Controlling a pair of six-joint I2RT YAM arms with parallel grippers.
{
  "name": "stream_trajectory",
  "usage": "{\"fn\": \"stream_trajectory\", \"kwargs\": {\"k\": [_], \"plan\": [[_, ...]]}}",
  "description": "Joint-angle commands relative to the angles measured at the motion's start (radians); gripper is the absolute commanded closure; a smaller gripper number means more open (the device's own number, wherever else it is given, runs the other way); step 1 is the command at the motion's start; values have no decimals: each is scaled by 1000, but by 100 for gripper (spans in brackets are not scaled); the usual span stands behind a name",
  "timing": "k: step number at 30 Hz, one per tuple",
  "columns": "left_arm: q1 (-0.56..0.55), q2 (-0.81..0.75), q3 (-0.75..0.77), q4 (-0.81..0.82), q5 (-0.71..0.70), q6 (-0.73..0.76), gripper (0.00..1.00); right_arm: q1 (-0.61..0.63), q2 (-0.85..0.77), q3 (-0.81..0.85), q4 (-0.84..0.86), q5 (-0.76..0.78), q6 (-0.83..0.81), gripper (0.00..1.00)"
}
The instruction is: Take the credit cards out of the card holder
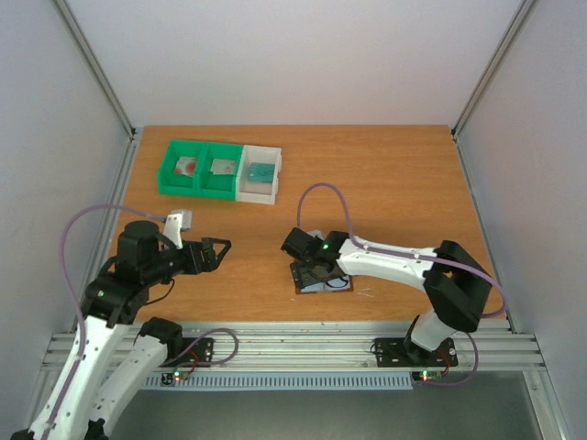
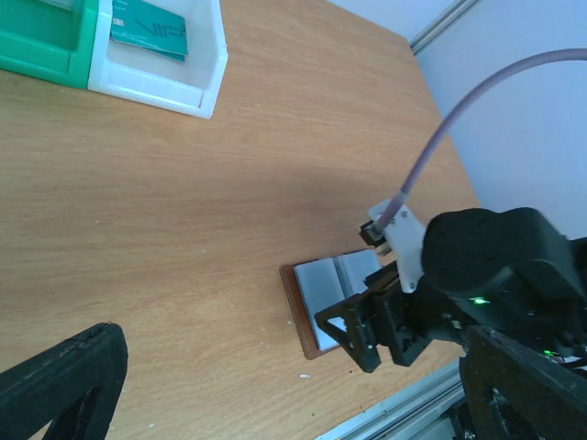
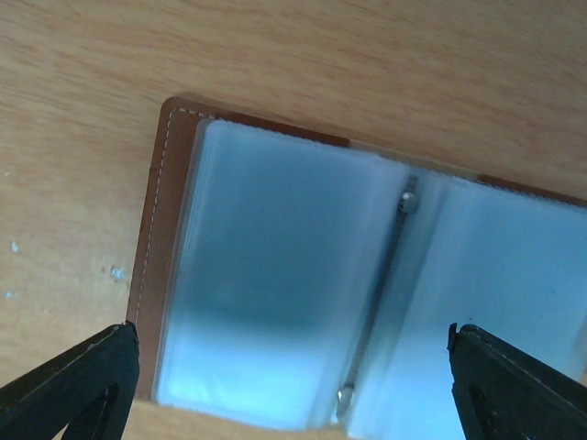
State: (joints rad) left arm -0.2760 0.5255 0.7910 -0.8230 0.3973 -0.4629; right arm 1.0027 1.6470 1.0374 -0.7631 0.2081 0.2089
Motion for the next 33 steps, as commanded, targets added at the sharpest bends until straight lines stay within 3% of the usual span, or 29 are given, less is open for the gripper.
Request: {"fn": "stream_trajectory", "kwargs": {"k": [1,10,19,24,26,30,33], "plan": [[0,-19,5,17,-14,6,1,8,58,34,50,46,14,7],[-1,21,14,12,10,23,1,8,128,14,69,64,28,14],[-1,11,13,9,6,23,1,7,113,-37,121,55,47,47],[0,15,12,13,5,25,1,7,90,-59,134,58,60,58],[-1,20,10,18,6,26,1,7,72,-63,125,74,63,58],[-1,32,11,21,15,27,1,7,49,-37,67,112,61,43],[0,29,10,20,8,26,1,7,44,-45,64,124,61,44]]}}
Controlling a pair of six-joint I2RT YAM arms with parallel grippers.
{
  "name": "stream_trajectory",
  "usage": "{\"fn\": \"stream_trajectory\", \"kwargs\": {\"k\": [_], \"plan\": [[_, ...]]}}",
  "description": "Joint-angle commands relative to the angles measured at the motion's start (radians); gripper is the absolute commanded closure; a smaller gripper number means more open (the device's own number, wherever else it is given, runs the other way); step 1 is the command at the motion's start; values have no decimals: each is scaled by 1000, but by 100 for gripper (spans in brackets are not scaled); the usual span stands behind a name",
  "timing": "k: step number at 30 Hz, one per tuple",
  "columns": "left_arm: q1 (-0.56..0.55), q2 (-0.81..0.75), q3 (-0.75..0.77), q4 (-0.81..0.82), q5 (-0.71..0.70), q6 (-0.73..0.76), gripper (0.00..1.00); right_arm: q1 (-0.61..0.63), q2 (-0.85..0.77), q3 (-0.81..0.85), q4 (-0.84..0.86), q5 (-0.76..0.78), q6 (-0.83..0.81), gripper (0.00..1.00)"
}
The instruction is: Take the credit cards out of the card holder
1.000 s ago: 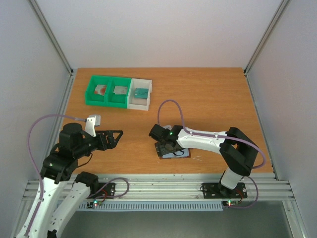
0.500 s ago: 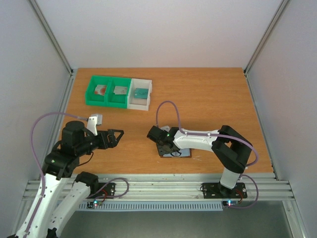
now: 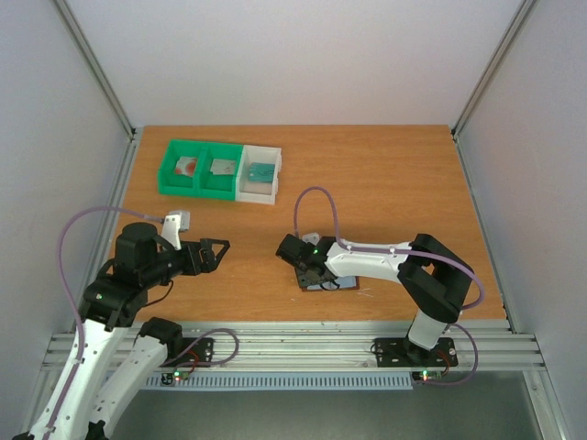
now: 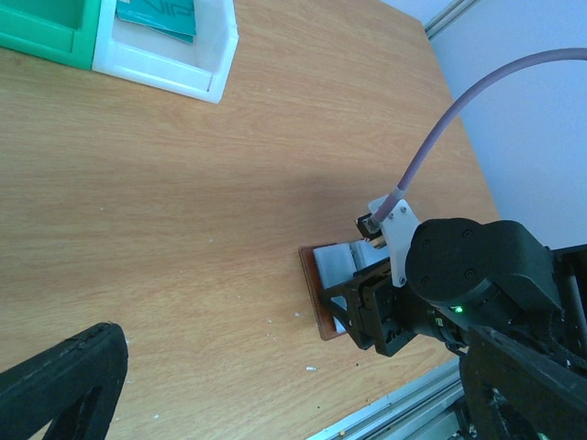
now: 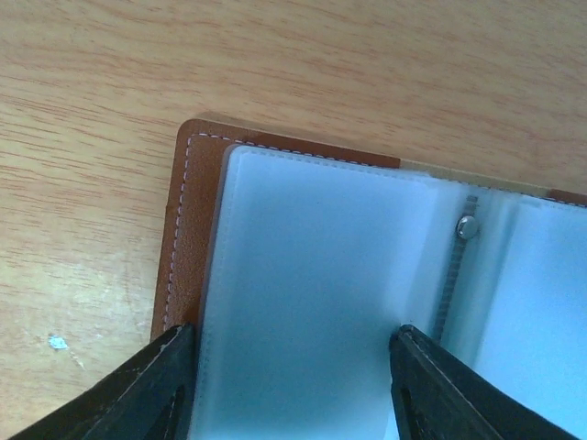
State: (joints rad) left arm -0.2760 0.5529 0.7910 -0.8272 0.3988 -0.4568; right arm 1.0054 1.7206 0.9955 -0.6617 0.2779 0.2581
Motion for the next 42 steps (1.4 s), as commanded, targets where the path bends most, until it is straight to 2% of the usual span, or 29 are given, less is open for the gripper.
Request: {"fn": "stream_trajectory", "kwargs": {"k": [1,7,11,15,19,23,28,35,37,40,41,42], "plan": [[0,2,11,23,0,20,1,4,-32,-18,-22,55,14,46],[-1,8,16,22,-1,24,1,4,-27,-78,38,43,42,56],[-1,20,18,22,-3,23,1,2,-84,-115,70,37,48,74],[-1,34,47,1,3,38,1,2,-151,-141,83,66,38,85],[-1,39,87,-28,-3,55,1,2,-201,-164,119,78,28,90],[-1,32,98,-39,-4,51,1,2,-233,-162,131,70,6,90],[0,49,96,-48,19,31,1,2,-332,-152,102,41,4,74],[-1,59,131,-68,47,34,1,3,-597,-127,-16,46,3,32],[0,53,139,-70,58,34,1,2,-665,-110,-62,54,3,23],[0,40,147,-64,80,25,1,4,-759,-76,-125,49,0,14],[-1,34,148,-59,90,21,1,3,-779,-61,-144,43,-4,3],[-2,26,149,-53,99,15,1,2,-798,-47,-165,36,-8,2]]}}
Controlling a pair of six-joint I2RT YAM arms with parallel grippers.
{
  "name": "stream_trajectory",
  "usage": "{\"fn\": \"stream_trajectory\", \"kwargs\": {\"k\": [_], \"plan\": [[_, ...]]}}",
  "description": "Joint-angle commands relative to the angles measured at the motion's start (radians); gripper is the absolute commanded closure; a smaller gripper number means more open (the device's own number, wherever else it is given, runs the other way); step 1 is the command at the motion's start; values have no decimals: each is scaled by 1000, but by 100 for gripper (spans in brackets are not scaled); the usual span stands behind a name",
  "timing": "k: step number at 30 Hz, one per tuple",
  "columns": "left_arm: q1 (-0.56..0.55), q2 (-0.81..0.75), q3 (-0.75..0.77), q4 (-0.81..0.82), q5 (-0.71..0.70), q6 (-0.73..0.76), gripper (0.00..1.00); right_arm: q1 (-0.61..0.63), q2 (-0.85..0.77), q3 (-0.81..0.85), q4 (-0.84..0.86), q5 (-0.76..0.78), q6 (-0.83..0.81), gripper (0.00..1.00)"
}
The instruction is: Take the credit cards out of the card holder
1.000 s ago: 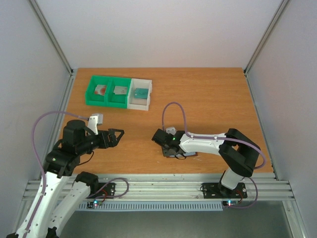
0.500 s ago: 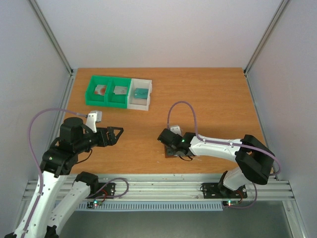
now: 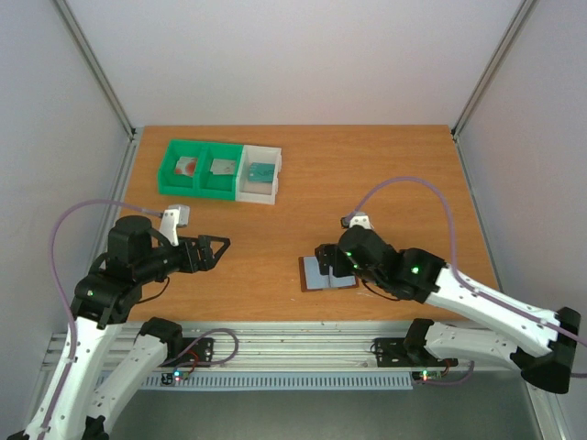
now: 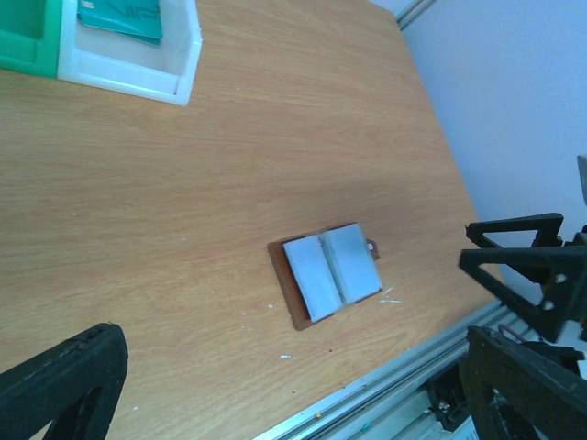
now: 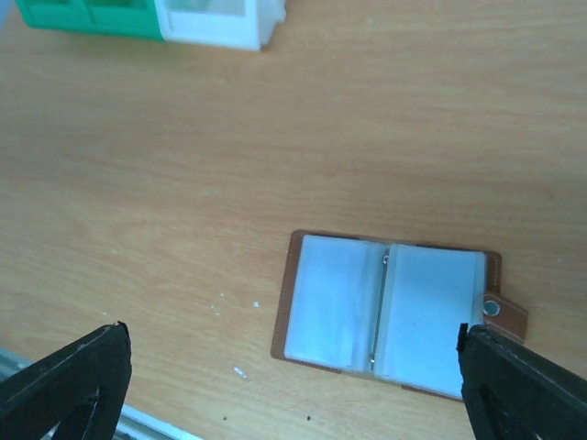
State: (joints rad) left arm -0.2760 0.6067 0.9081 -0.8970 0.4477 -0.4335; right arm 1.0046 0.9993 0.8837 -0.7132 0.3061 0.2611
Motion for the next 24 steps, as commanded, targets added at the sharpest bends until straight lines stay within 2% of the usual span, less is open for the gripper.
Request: {"fn": "stream_trajectory", "kwargs": {"k": [1,9,16,24], "plan": [[-1,-31,34,22,59,-15,1,4,-90,81,-136,0,-14,2],[-1,-45,80,49,83,-40,1,4,-204,178,-242,-5,-28,1],[0,-43,83,98,97,-49,1,3,-272,180,-226,-36,4,2],[-1,-44,81,77,65,-30,1,4,-295,174,-214,-40,4,2]]}}
